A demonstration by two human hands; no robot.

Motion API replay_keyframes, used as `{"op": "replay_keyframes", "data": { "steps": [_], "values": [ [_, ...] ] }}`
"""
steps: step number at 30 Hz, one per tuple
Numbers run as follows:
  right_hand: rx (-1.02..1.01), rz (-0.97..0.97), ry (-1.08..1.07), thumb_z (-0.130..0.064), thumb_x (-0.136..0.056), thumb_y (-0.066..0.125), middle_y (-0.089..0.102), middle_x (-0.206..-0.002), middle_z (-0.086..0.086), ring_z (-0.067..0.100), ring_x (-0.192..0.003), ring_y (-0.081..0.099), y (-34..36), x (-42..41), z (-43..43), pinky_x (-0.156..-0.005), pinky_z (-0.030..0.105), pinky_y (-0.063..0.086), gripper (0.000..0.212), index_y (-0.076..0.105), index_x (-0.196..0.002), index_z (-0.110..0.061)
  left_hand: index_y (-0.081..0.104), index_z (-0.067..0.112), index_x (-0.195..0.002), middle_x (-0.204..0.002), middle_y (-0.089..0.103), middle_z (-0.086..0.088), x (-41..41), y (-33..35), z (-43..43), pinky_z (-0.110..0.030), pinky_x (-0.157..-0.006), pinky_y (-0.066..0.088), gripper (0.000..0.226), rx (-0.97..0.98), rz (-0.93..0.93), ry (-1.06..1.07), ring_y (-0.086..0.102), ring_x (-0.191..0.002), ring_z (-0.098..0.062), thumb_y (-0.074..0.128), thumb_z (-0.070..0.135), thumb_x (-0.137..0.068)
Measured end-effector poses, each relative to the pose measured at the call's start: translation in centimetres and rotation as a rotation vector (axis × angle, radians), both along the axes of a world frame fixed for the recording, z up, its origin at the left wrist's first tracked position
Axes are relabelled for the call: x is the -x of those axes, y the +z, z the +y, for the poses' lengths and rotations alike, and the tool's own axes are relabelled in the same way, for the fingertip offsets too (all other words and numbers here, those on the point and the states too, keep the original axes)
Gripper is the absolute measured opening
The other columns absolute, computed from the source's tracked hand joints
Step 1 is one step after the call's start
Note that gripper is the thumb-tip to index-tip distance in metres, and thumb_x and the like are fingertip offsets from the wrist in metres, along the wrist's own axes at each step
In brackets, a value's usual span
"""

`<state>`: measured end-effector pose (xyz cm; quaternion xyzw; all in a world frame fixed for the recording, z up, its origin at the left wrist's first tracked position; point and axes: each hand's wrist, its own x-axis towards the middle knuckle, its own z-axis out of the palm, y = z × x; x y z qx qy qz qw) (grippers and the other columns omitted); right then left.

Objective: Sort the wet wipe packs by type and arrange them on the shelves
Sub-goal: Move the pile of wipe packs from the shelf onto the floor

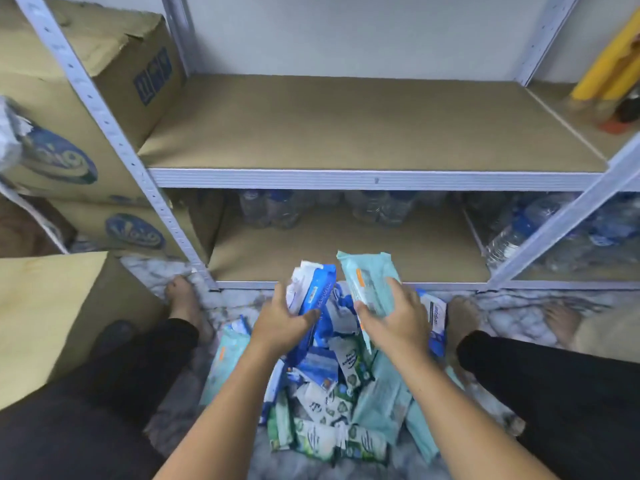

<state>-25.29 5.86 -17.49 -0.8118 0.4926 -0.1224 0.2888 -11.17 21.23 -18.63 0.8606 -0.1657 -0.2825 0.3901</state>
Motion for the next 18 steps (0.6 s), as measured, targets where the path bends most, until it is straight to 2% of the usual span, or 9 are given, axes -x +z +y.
{"op": "replay_keyframes", "data": {
  "steps": [3,6,9,11,14,18],
  "values": [
    [-0.122,0.244,0.047,-0.074,-0.065,0.058,0.055,-0.135,0.005,0.030,-0.122,0.056,-5.0,1.7,0.2,-0.095,0.043,0.050,0.086,0.044,-0.141,-0.035,0.031,0.032,-0.149,-0.134,0.046,-0.010,2.7,-4.5,0.2,-0.035,-0.097,0.043,0.083,-0.156,-0.040,-0.045,0.054,-0.122,-0.033,0.073,0.049,-0.080],
    [-0.163,0.362,0.084,-0.075,-0.067,0.054,0.046,-0.145,0.006,0.032,-0.127,0.051,-8.7,3.1,0.4,-0.099,0.045,0.048,0.090,0.036,-0.146,-0.035,0.027,0.031,-0.151,-0.130,0.043,-0.012,4.1,-7.7,-0.1,-0.039,-0.096,0.046,0.086,-0.237,-0.080,-0.094,0.054,-0.118,-0.036,0.068,0.056,-0.080],
    [-0.153,0.473,0.174,-0.070,-0.077,0.057,0.031,-0.156,0.006,0.033,-0.134,0.043,-11.0,4.0,0.4,-0.101,0.044,0.045,0.088,0.025,-0.152,-0.036,0.023,0.031,-0.152,-0.133,0.040,-0.011,4.6,-9.9,-0.7,-0.044,-0.093,0.049,0.085,-0.386,-0.172,-0.188,0.050,-0.118,-0.037,0.059,0.061,-0.080],
    [-0.173,0.508,0.229,-0.070,-0.080,0.057,0.020,-0.160,0.007,0.033,-0.137,0.038,-12.2,4.3,0.1,-0.101,0.045,0.046,0.089,0.020,-0.153,-0.036,0.022,0.033,-0.150,-0.138,0.036,-0.009,4.7,-10.8,-0.9,-0.045,-0.094,0.049,0.083,-0.477,-0.243,-0.253,0.047,-0.121,-0.034,0.053,0.066,-0.080],
    [-0.184,0.515,0.263,-0.071,-0.077,0.059,0.017,-0.156,0.006,0.032,-0.134,0.037,-13.4,4.4,-0.1,-0.095,0.045,0.050,0.092,0.017,-0.150,-0.036,0.020,0.032,-0.148,-0.139,0.033,-0.008,4.8,-11.7,-0.9,-0.045,-0.095,0.048,0.084,-0.520,-0.296,-0.303,0.046,-0.122,-0.032,0.048,0.071,-0.080],
    [-0.183,0.540,0.292,-0.073,-0.074,0.062,0.011,-0.153,0.007,0.032,-0.134,0.032,-13.9,4.3,-0.2,-0.097,0.046,0.048,0.098,0.009,-0.148,-0.036,0.008,0.030,-0.150,-0.143,0.024,-0.007,4.9,-12.4,-1.1,-0.047,-0.101,0.044,0.103,-0.602,-0.312,-0.369,0.040,-0.128,-0.032,0.051,0.081,-0.071]
  ]
}}
